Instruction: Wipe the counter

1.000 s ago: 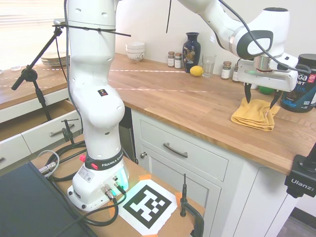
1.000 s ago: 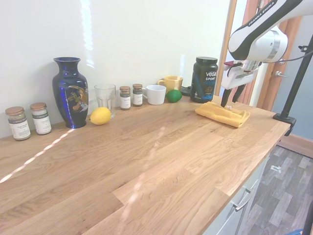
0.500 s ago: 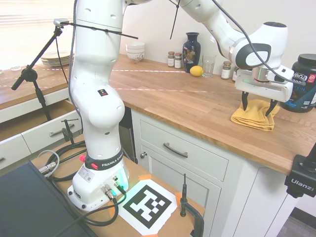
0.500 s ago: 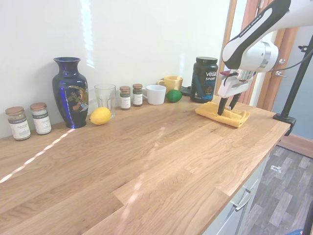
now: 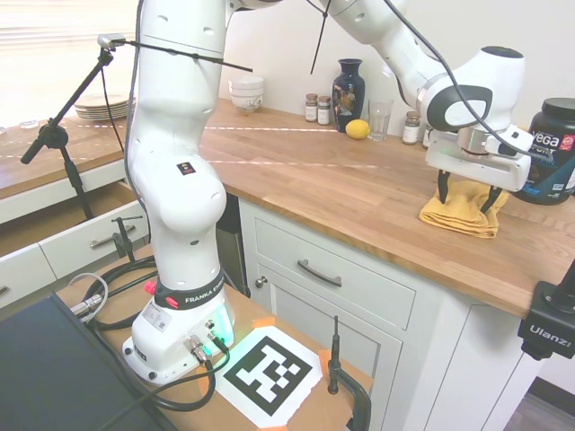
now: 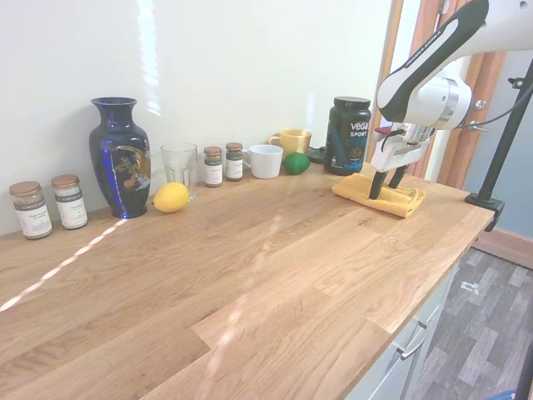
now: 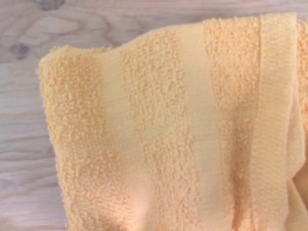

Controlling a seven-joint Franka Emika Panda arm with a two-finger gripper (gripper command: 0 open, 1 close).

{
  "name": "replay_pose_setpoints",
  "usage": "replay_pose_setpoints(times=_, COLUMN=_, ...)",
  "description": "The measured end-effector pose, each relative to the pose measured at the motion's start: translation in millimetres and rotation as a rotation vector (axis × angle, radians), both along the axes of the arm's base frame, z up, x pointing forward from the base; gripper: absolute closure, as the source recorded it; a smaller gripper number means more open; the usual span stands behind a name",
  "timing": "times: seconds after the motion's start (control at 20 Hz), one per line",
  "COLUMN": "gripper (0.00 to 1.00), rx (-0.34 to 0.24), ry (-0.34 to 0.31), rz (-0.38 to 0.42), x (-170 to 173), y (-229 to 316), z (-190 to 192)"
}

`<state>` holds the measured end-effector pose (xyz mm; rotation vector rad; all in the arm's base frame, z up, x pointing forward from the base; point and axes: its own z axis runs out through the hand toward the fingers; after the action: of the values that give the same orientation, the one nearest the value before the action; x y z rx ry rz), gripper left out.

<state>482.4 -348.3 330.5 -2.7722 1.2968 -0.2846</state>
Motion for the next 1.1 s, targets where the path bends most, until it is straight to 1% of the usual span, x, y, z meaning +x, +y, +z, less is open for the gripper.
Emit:
replay_pose_setpoints(times=0.55, gripper=1.00, rx=0.023, ry=-0.010, rz=-0.004, x=-4.8, y=-4.5, z=-1.7)
replay_pose_setpoints(times=1.1, gripper=1.00, rx=0.033, ry=-0.007, rz=0.000, x=-4.6, y=-2.6, z=-2.0)
